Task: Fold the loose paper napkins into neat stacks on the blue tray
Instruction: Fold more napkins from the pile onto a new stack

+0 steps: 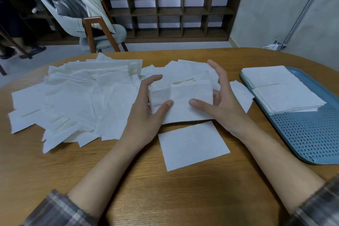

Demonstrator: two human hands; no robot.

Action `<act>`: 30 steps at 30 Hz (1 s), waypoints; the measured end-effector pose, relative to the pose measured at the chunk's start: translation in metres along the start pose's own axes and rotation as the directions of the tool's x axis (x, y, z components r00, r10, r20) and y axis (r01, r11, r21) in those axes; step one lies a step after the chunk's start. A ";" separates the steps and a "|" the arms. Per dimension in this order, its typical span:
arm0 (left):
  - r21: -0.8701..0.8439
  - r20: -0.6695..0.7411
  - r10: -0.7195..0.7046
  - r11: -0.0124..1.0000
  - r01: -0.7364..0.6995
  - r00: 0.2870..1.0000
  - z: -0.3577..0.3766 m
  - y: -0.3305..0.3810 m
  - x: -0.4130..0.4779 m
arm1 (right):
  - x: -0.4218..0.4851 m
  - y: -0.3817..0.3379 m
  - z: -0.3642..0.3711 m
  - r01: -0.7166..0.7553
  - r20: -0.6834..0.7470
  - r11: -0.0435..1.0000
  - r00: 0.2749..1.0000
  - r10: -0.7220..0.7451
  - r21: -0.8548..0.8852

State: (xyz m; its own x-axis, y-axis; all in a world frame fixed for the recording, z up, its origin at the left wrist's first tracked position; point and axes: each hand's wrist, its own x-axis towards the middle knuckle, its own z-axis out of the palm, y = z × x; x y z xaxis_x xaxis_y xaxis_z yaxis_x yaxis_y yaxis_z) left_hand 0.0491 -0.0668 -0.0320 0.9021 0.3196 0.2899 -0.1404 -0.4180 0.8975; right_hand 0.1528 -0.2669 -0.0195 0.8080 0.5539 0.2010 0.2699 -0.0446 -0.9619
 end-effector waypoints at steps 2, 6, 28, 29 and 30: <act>-0.017 -0.017 -0.033 0.999 0.032 0.999 -0.003 -0.002 0.002 | -0.001 -0.002 -0.003 0.022 0.081 1.000 0.996 -0.023 0.014; -0.012 0.016 -0.044 0.999 0.044 0.999 -0.003 -0.004 0.003 | -0.002 -0.001 -0.008 0.086 0.124 0.996 0.989 -0.083 -0.013; 0.375 0.415 0.005 0.910 -0.176 0.910 0.003 -0.007 -0.006 | 0.005 0.011 -0.016 0.049 -0.167 0.971 0.982 -0.090 -0.236; 0.351 0.412 -0.001 0.923 -0.158 0.911 0.003 -0.006 -0.005 | 0.005 0.011 -0.015 0.047 -0.159 0.971 0.984 -0.086 -0.234; 0.320 0.413 -0.001 0.936 -0.144 0.911 0.003 -0.004 -0.005 | 0.005 0.011 -0.015 0.047 -0.149 0.973 0.985 -0.082 -0.228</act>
State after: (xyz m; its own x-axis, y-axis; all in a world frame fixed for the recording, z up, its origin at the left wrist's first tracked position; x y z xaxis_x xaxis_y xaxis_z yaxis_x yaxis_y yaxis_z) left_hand 0.0464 -0.0689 -0.0385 0.9902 -0.0597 0.1261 -0.1309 -0.7100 0.6920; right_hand 0.1679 -0.2773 -0.0263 0.8522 0.4252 0.3049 0.4195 -0.2071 -0.8838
